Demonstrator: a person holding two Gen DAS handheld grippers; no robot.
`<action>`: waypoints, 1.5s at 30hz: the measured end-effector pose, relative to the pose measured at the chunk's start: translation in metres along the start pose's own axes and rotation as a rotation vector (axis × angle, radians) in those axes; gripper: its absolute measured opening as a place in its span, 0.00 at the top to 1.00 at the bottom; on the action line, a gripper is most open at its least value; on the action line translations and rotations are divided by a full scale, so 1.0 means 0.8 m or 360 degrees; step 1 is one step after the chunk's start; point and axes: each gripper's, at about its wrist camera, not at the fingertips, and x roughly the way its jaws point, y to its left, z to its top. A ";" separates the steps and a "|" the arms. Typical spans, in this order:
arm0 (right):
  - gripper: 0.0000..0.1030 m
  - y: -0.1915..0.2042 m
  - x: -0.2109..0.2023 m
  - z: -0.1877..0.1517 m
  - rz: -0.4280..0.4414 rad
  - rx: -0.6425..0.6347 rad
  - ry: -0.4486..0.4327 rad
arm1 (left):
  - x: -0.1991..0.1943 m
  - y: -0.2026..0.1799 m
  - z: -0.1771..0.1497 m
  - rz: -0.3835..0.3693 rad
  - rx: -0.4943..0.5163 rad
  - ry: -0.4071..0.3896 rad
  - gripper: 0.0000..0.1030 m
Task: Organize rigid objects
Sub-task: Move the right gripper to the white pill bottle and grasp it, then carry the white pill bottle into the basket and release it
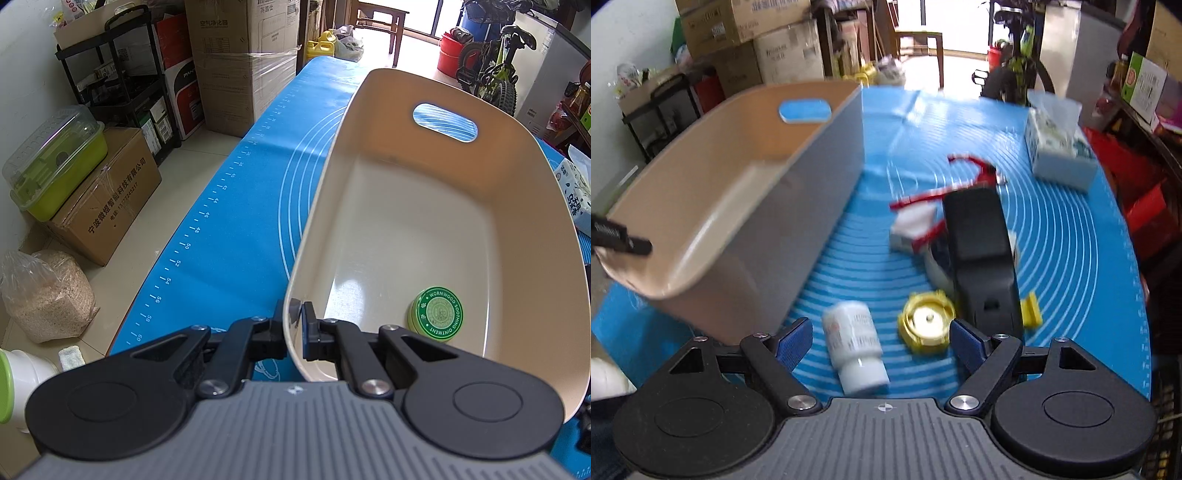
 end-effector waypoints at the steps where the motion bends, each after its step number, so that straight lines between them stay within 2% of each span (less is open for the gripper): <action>1: 0.19 0.000 0.003 -0.003 0.0013 0.0000 0.0012 | 0.000 0.000 0.000 -0.0001 -0.0001 0.0000 0.92; 5: 0.22 0.006 0.010 -0.012 0.0065 -0.0018 0.0041 | 0.000 0.000 0.000 0.0000 -0.0003 0.0000 0.92; 9: 0.31 0.009 0.013 -0.017 0.0106 -0.0047 0.0038 | 0.000 0.000 0.000 -0.0001 -0.0003 0.0000 0.92; 12: 0.33 0.012 0.016 -0.017 0.0113 -0.0068 0.0041 | 0.000 0.001 -0.001 -0.0007 -0.0008 -0.0001 0.92; 19: 0.50 0.014 0.032 -0.015 0.0142 -0.0091 0.0061 | 0.001 0.001 -0.001 -0.0014 -0.0017 -0.0001 0.92; 27: 0.52 0.017 0.049 -0.010 0.0155 -0.0121 0.0073 | 0.001 0.001 0.000 -0.0020 -0.0027 0.0002 0.92; 31: 0.57 0.014 0.049 -0.007 0.0164 -0.0090 0.0071 | 0.001 0.001 0.000 -0.0019 -0.0026 0.0002 0.92; 38: 0.57 0.004 0.011 0.013 0.0080 -0.0021 -0.0092 | 0.001 0.002 0.000 -0.0021 -0.0029 0.0003 0.92; 45: 0.57 0.002 -0.039 0.077 0.0035 -0.0016 -0.0333 | 0.001 0.001 0.000 -0.0021 -0.0030 0.0005 0.92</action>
